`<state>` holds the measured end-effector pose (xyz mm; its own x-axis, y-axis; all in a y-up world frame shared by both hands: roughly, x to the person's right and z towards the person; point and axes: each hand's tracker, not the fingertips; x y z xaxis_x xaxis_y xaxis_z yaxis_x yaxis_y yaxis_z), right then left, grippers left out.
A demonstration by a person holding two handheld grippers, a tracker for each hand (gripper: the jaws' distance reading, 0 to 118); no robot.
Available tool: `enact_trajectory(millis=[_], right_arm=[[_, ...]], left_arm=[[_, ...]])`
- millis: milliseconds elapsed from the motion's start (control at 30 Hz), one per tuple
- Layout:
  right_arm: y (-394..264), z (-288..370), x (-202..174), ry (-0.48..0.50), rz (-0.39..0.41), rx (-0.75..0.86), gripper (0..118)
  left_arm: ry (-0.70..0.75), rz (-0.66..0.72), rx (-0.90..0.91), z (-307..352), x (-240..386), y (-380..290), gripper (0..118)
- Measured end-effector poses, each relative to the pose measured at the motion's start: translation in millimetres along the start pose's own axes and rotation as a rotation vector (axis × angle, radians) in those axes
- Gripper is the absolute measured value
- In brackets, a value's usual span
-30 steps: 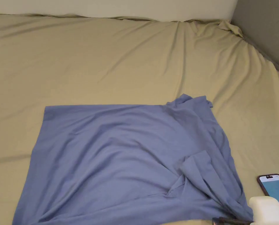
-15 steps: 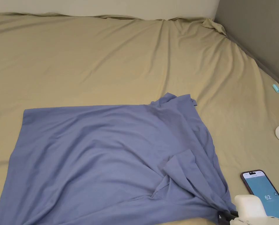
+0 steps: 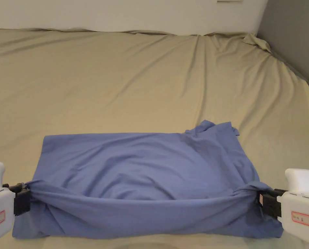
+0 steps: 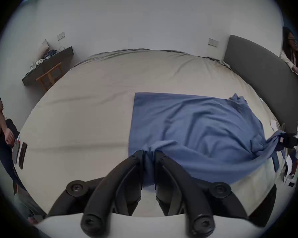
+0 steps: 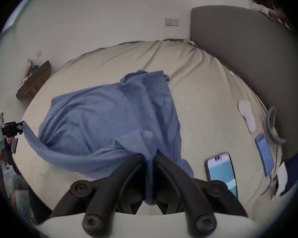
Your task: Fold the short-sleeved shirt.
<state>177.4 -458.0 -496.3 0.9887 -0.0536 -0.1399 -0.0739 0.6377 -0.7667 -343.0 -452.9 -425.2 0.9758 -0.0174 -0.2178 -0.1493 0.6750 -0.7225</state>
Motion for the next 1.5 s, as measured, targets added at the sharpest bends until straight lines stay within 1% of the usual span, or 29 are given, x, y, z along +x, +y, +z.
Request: enact_trajectory(millis=[133,167,233,333,500,533,567,600,667,700,733,767,867,900,933,967,1000,1033,1067,1133,1200,1267,1367,1500], right_arm=[[37,-56,-2,0.005,-0.01,-0.031,6],[44,-71,-5,-0.003,0.008,-0.045,6],[53,-96,-8,-0.027,0.035,-0.07,6],[61,-124,-11,-0.035,0.058,-0.1,6],[56,-140,-6,-0.024,0.059,-0.13,6],[54,-141,-5,-0.016,0.058,-0.134,20],[54,-141,-5,-0.009,0.052,-0.147,55],[51,-139,-4,-0.006,0.044,-0.149,55],[46,-129,-3,0.019,0.029,-0.151,83],[45,-117,-4,0.02,0.02,-0.119,108],[44,-108,-5,0.02,0.019,-0.109,112],[42,-97,-5,0.015,0.027,-0.097,111],[29,-52,-14,0.007,0.047,0.016,111],[22,-33,-19,0.014,0.059,0.055,111],[15,-16,-23,0.019,0.073,0.083,106],[4,3,-29,0.002,0.09,0.13,95],[-9,23,-35,-0.02,0.103,0.182,72],[-21,36,-40,-0.038,0.099,0.229,24],[-36,55,-44,-0.069,0.097,0.281,4],[-59,83,-48,-0.039,0.106,0.311,4],[-78,103,-50,-0.028,0.07,0.327,4],[-88,113,-49,-0.017,0.057,0.313,4],[-92,117,-46,-0.004,0.036,0.309,4],[-87,115,-47,-0.015,0.047,0.307,4]], left_arm=[[0.004,0.089,-0.071,-55,-9,28,12],[0.003,0.099,-0.093,-70,-9,34,12],[0.014,0.09,-0.106,-92,-7,40,12],[0.062,0.019,-0.171,-119,1,41,12],[0.048,0.047,-0.214,-133,-1,26,12],[0.034,0.059,-0.214,-132,-4,24,13],[0.018,0.079,-0.198,-128,-6,22,26],[0.006,0.113,-0.19,-123,-10,21,36],[0.003,0.15,-0.217,-114,-16,18,59],[-0.008,0.154,-0.187,-103,-18,15,89],[0.003,0.15,-0.174,-91,-18,12,92],[0.034,0.143,-0.132,-75,-18,8,92],[0.006,0.171,0.034,-15,-19,-8,92],[0.009,0.178,0.077,10,-16,-16,92],[0.022,0.171,0.125,32,-13,-24,87],[0.025,0.141,0.189,58,-8,-35,75],[0.069,0.102,0.236,82,0,-48,54],[0.121,0.07,0.258,100,7,-57,13],[0.184,0.047,0.286,110,9,-72,3],[0.125,0.035,0.27,137,12,-90,3],[0.12,0.057,0.263,150,15,-102,3],[0.119,0.047,0.252,152,15,-108,3],[0.107,0.041,0.231,138,12,-105,3],[0.084,0.022,0.193,102,11,-92,3]])
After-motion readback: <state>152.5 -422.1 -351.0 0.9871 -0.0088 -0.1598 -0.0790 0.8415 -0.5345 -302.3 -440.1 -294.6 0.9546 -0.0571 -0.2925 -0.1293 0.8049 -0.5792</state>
